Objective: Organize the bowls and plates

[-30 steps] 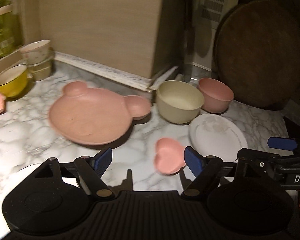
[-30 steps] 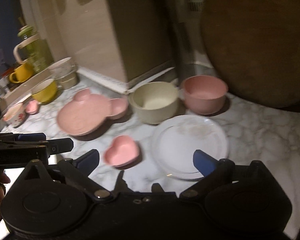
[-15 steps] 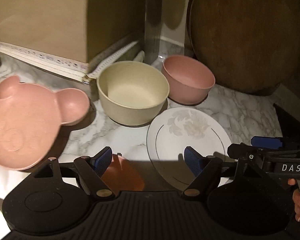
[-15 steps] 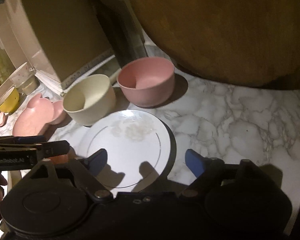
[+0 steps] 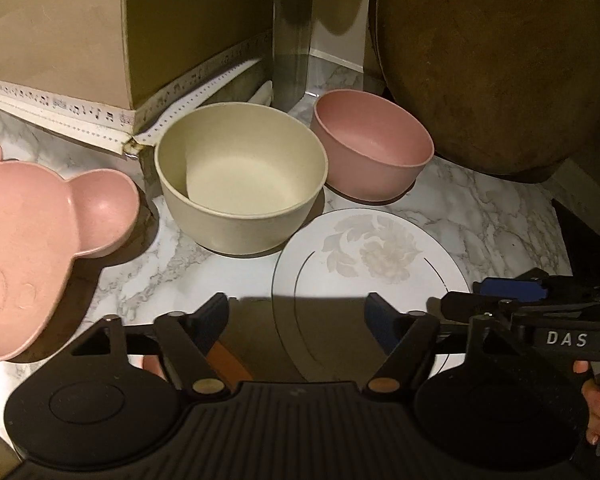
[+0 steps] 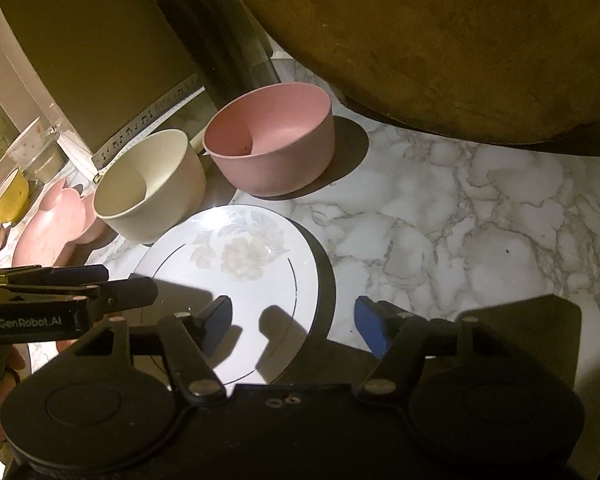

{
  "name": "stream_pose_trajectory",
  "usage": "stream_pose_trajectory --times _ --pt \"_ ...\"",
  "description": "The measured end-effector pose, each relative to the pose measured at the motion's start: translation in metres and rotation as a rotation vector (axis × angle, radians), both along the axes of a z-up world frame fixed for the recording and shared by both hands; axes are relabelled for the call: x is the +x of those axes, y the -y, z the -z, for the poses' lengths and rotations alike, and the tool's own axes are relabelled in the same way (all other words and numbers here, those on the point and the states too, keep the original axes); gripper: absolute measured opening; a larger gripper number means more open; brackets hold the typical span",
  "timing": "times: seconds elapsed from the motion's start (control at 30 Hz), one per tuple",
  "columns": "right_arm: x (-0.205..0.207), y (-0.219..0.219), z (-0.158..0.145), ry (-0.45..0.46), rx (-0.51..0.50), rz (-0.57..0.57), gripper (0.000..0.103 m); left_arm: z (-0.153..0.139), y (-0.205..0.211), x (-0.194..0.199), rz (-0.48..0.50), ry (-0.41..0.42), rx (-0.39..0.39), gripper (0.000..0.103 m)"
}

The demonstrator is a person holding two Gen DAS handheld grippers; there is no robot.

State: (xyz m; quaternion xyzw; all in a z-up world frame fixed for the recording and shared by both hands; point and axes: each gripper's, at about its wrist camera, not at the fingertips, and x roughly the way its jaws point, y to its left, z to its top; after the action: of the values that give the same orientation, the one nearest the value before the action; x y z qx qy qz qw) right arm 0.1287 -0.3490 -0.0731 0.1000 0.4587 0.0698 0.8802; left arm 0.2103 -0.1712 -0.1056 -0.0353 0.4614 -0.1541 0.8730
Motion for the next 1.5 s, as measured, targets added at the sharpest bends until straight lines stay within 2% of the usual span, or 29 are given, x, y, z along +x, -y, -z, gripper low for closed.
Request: stream_pose_trajectory --times 0.2,0.27,0.33,0.6,0.77,1.0,1.27,1.5 --pt "0.005 0.001 0.004 -0.012 0.015 -0.001 0.050 0.003 -0.002 0.005 -0.018 -0.018 -0.028 0.054" --pt "0.006 0.002 0.005 -0.016 0.021 -0.001 0.047 0.005 -0.003 0.008 -0.026 -0.033 -0.036 0.043" --pt "0.008 0.003 0.006 -0.019 0.025 0.002 0.042 0.007 -0.005 0.010 -0.031 -0.050 -0.047 0.037" --pt "0.010 0.014 0.010 -0.040 0.081 0.027 0.024 0.012 -0.012 0.016 -0.074 -0.090 -0.091 0.025" --pt "0.011 0.018 0.011 -0.049 0.110 0.044 0.016 0.014 -0.016 0.018 -0.091 -0.106 -0.118 0.017" --pt "0.010 0.024 0.012 -0.052 0.143 0.062 0.010 0.015 -0.021 0.017 -0.103 -0.117 -0.150 0.013" --pt "0.007 0.022 0.010 -0.047 0.139 0.071 0.009 0.015 -0.022 0.013 -0.111 -0.109 -0.156 0.012" --pt "-0.002 0.021 -0.004 -0.027 0.126 0.076 0.009 0.002 -0.022 0.002 -0.114 -0.088 -0.170 0.012"
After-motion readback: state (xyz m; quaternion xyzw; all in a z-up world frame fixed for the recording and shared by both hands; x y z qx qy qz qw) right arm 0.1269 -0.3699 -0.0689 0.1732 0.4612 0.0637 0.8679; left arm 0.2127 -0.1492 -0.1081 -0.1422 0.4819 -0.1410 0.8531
